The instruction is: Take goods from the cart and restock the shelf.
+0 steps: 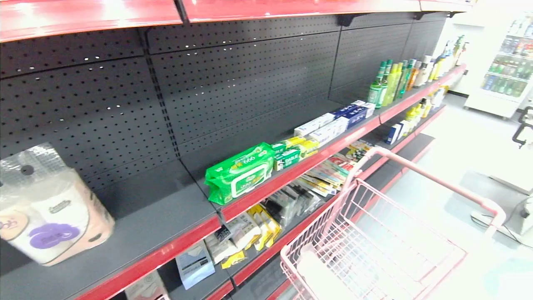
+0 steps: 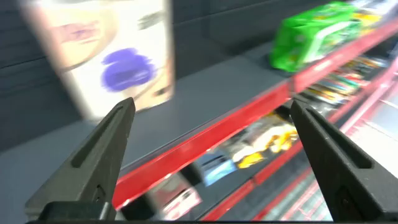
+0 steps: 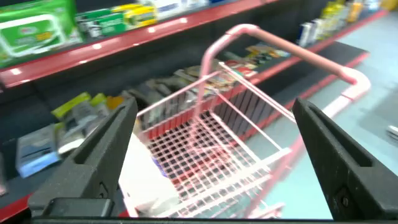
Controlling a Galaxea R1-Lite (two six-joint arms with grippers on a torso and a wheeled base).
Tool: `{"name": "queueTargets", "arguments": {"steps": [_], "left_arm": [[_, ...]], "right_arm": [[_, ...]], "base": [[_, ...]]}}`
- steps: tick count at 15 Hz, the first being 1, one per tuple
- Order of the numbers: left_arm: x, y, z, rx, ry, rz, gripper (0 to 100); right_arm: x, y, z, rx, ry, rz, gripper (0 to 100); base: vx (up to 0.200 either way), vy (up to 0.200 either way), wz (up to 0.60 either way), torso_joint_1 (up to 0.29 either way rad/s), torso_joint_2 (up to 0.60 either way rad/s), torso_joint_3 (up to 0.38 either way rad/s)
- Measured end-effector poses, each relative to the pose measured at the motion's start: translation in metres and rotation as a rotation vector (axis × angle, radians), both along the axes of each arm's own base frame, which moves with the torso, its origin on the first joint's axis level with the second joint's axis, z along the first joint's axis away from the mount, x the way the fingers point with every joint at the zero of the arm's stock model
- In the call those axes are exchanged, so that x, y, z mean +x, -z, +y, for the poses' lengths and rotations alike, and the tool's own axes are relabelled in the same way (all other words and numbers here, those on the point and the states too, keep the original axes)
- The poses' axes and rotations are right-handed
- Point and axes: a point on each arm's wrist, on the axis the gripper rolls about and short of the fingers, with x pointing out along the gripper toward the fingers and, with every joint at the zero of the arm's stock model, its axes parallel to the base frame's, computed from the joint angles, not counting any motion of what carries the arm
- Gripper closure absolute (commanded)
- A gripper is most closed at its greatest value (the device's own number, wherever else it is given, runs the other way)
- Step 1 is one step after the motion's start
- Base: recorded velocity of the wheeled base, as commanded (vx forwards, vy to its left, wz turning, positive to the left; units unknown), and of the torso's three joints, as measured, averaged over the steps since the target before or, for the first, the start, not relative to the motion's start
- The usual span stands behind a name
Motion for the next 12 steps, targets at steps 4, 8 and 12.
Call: {"name": "queueTargets", "arguments": {"steps": [4, 8, 12], "left_arm": [[0.0, 0.0, 0.0, 0.0, -0.001, -0.001, 0], [0.0, 0.0, 0.0, 0.0, 0.0, 0.0, 0], [0.0, 0.0, 0.0, 0.0, 0.0, 0.001, 0]], "right_arm": [[0.0, 0.0, 0.0, -0.002, 0.0, 0.001, 0], [0.0, -0.001, 0.0, -0.012, -0.018, 0.0, 0], [-0.004, -0.059, 0.001, 0.044, -0.072, -0.081, 0]], "base": [[0.0, 0.0, 0.0, 0.0, 0.0, 0.0], [0.0, 0.0, 0.0, 0.0, 0.0, 0.0], [0.0, 0.0, 0.0, 0.0, 0.0, 0.0]]}}
